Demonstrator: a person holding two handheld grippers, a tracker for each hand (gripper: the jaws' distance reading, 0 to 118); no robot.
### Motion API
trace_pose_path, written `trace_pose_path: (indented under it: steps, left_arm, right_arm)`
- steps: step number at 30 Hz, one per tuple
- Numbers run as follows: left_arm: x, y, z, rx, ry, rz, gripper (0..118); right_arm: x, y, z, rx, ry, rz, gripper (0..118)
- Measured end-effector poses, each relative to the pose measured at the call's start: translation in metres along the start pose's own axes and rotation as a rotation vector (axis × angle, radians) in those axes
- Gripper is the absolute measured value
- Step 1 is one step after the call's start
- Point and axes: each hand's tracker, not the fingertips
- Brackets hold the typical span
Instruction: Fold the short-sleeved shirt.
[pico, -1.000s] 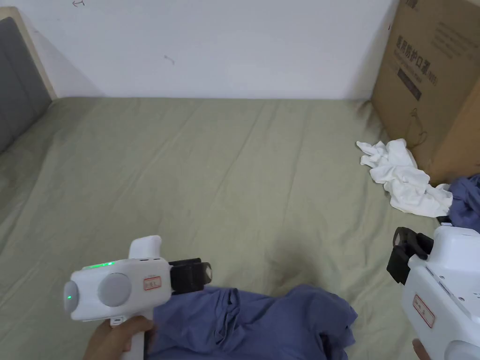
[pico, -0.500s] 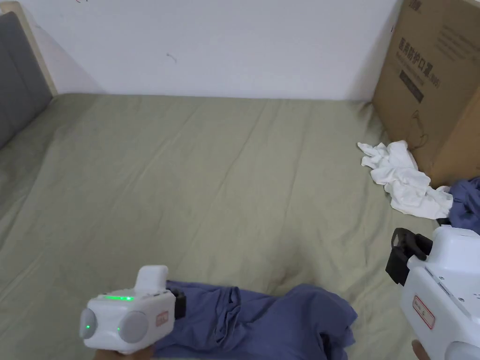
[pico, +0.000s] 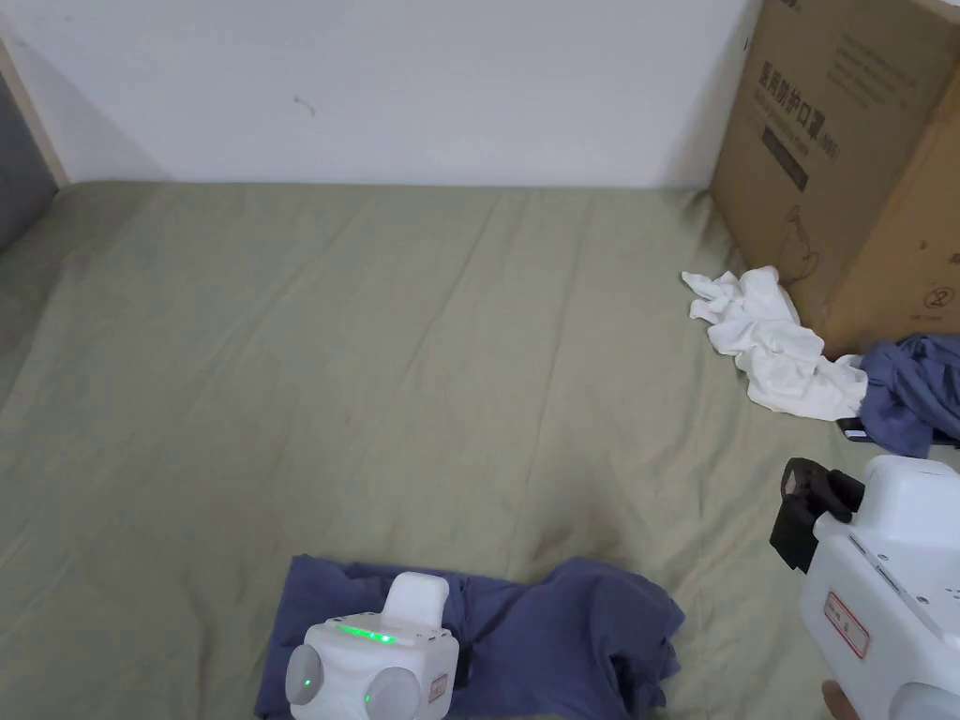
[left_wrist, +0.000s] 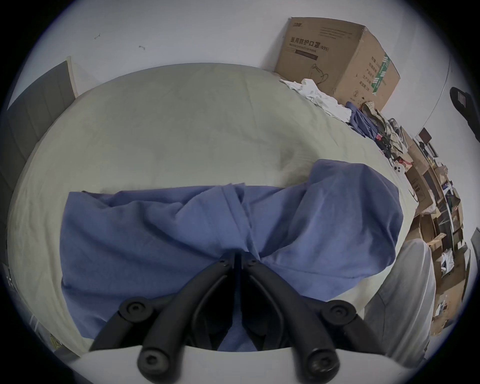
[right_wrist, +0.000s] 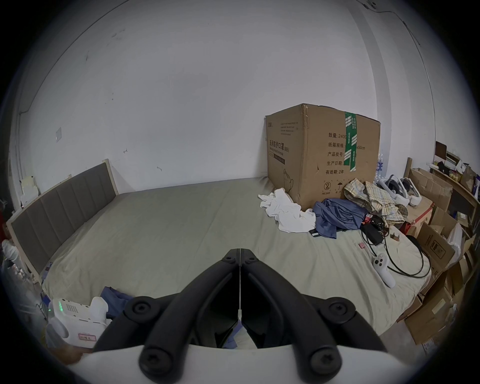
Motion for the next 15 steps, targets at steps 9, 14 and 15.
trace_pose_path:
  steps: [9,14,15]
  left_arm:
    - [-0.045,0.015,0.044,0.109,-0.14,0.178,9]
    - [-0.102,0.029,0.083,0.168,-0.213,0.306,9]
    - [-0.114,0.03,0.089,0.173,-0.227,0.338,9]
  right_arm:
    - [-0.004,0.003,-0.002,0.003,0.0,0.001,3]
    - [-0.014,0.003,-0.004,0.002,0.024,0.003,3]
    - [-0.017,0.002,-0.005,0.002,0.03,0.005,3]
